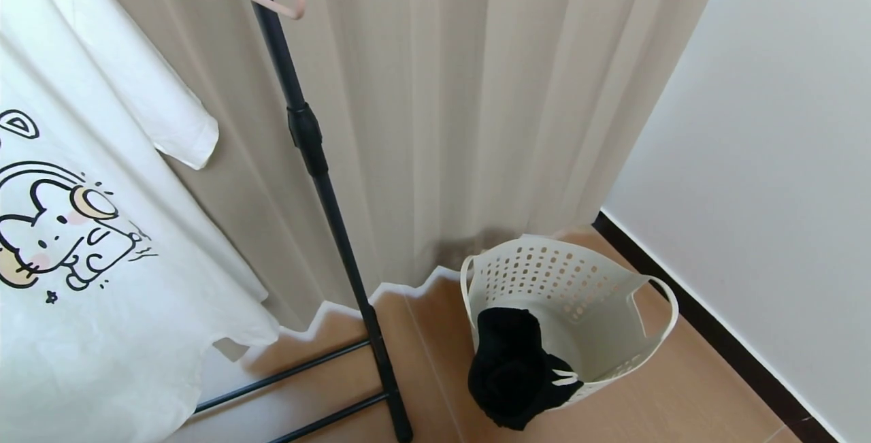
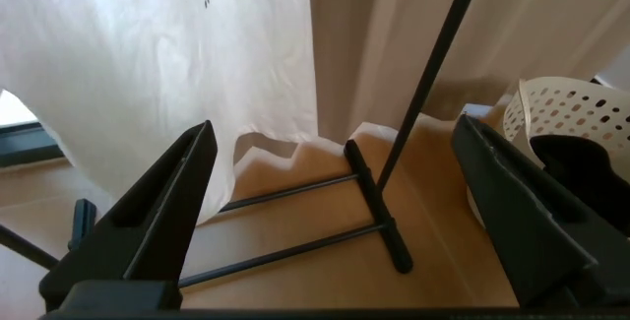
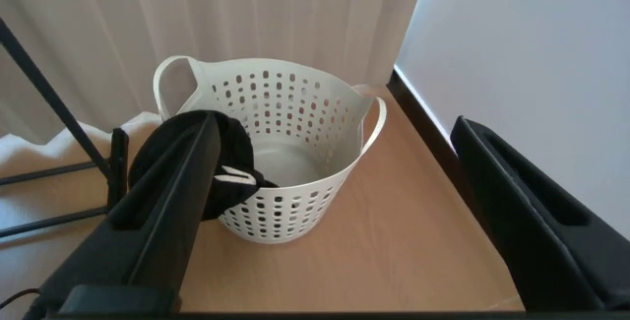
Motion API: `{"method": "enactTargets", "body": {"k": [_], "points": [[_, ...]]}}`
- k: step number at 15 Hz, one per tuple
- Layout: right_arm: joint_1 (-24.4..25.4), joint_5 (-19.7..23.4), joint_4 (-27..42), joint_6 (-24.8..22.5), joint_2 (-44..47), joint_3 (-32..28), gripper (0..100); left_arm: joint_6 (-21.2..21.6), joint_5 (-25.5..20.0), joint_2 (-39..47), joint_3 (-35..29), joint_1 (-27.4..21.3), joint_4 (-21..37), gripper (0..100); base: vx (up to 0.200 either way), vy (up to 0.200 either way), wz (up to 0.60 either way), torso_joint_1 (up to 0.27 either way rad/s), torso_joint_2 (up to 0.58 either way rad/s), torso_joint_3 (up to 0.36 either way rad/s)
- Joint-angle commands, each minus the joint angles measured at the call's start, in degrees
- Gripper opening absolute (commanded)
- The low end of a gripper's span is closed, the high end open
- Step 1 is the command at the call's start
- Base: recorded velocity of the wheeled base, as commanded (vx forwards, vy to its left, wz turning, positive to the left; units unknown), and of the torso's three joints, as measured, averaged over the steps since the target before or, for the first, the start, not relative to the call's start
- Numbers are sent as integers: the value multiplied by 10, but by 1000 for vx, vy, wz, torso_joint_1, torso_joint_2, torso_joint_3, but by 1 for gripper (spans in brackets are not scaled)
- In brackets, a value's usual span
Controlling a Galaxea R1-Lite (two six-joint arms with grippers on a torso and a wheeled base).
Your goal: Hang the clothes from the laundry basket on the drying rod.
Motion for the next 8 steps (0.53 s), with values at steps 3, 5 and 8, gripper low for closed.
{"method": "enactTargets", "body": {"k": [3,5,8], "points": [[0,0,0,0,1,0,100,-1,0,1,0,0,0,100,0,0,0,2,7,-196],[0,0,0,0,1,0,100,-1,0,1,0,0,0,100,0,0,0,7,2,-200],[0,0,0,0,1,0,100,-1,0,1,0,0,0,100,0,0,0,5,4,-194]]}}
